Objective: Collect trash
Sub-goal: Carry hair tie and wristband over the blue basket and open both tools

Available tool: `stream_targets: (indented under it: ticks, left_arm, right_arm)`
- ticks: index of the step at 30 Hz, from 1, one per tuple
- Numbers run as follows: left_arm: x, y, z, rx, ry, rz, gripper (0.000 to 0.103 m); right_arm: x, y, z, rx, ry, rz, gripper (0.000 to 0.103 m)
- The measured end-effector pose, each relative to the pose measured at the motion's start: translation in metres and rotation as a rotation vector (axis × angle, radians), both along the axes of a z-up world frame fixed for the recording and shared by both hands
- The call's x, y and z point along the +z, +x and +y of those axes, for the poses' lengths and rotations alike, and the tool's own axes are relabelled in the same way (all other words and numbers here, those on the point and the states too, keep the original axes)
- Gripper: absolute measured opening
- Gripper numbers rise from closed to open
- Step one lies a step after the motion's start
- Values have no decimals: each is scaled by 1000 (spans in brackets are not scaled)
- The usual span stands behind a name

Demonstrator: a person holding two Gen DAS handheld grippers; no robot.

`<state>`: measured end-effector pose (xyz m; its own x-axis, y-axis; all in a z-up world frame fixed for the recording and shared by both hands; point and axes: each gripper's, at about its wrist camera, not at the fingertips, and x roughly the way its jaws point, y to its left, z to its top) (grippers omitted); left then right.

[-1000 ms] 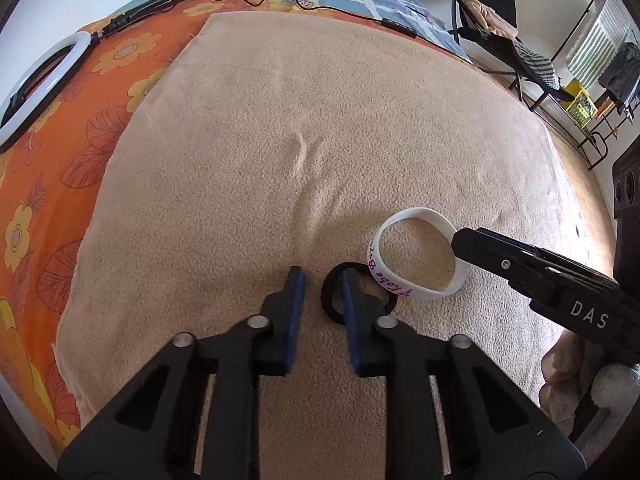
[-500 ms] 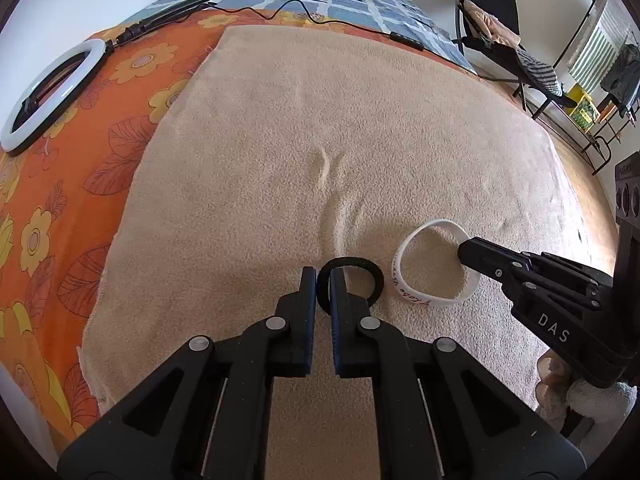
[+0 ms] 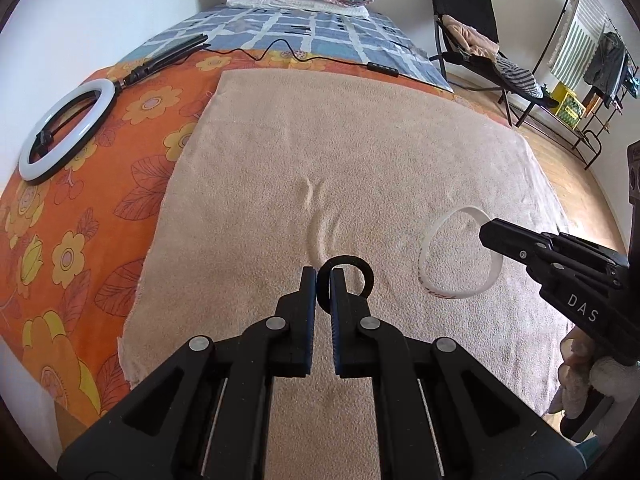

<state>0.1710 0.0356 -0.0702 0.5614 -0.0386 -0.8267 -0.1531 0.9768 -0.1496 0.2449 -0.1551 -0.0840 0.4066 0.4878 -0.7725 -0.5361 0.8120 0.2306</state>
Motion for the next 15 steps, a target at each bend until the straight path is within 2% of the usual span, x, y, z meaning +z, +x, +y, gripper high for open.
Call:
stream_targets:
  ticks: [9,15]
  left_arm:
    - [36,-44,-13,-17,-4,-78,5]
    - [56,-76,-29,-54,23,-134,5]
  right_arm:
    - [39,-34,-24,15,26,-79,3]
    - [52,-68,-46,18,69,-87,3]
